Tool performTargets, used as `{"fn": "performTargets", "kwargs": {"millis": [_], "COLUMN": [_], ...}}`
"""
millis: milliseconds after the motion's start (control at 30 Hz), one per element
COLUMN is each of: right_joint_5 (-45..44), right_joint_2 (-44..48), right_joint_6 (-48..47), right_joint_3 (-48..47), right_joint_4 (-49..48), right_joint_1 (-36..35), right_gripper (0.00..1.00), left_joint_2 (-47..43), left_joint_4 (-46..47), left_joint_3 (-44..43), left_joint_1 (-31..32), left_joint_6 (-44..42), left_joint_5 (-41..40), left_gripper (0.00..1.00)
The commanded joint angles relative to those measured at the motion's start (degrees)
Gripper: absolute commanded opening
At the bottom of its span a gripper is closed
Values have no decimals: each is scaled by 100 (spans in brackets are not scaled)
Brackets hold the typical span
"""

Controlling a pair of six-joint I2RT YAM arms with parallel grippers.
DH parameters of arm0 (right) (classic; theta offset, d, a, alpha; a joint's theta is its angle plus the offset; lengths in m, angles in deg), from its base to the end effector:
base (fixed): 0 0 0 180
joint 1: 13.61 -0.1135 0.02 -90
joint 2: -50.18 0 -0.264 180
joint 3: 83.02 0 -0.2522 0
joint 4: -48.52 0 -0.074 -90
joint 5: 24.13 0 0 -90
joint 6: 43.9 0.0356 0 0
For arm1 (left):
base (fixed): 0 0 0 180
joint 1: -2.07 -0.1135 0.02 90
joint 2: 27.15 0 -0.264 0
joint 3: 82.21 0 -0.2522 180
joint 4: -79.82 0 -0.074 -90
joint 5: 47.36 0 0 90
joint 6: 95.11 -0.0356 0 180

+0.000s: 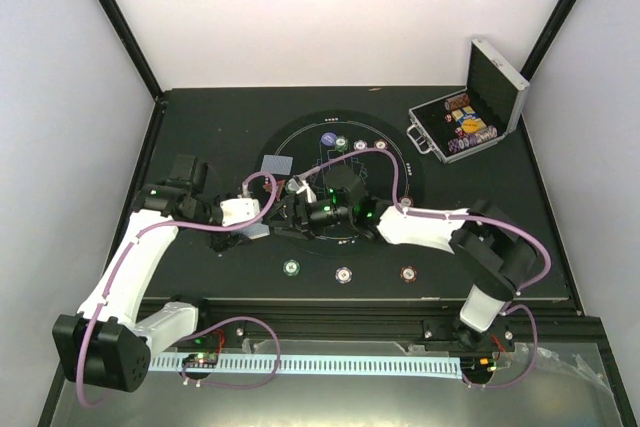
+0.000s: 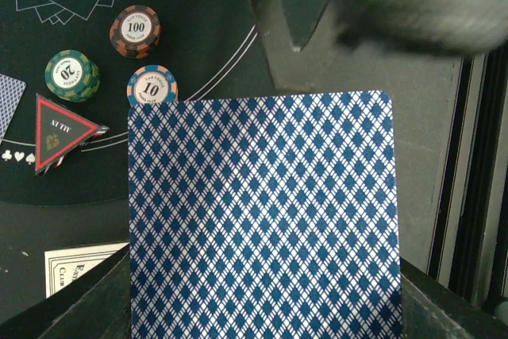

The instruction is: Distribute texas hold em gaming equipment

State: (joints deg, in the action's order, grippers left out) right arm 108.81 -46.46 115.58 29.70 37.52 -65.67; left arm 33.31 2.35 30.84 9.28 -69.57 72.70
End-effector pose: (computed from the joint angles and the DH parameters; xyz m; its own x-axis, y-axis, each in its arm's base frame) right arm 0.2055 0.3030 0.2206 -0.9809 -0.1431 -0.1317 -0.1603 0.2117 0.9641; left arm 0.1710 -0.0396 0.2726 -0.1602 0.8074 -0.5678 0.9629 0.2543 0.0899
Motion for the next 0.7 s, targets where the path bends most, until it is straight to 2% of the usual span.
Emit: {"fn": "performTargets", "kwargs": {"millis": [0, 667], "right_joint_5": [180, 441], "right_joint_2": [-270, -1150], "right_joint_6": [279, 513], "right_joint_3": [-243, -1076], "right_joint_4": [-428, -433], "right_joint_1": [-43, -305], "right_gripper": [83, 71], "left_joint_2": [-130, -188], "left_joint_4": [-68, -78], "left_joint_3": [-234, -227], "left_joint_1": [35, 44], "left_joint_6": [-149, -233], "left_joint_5": [325, 315], "left_gripper": [1, 1]}}
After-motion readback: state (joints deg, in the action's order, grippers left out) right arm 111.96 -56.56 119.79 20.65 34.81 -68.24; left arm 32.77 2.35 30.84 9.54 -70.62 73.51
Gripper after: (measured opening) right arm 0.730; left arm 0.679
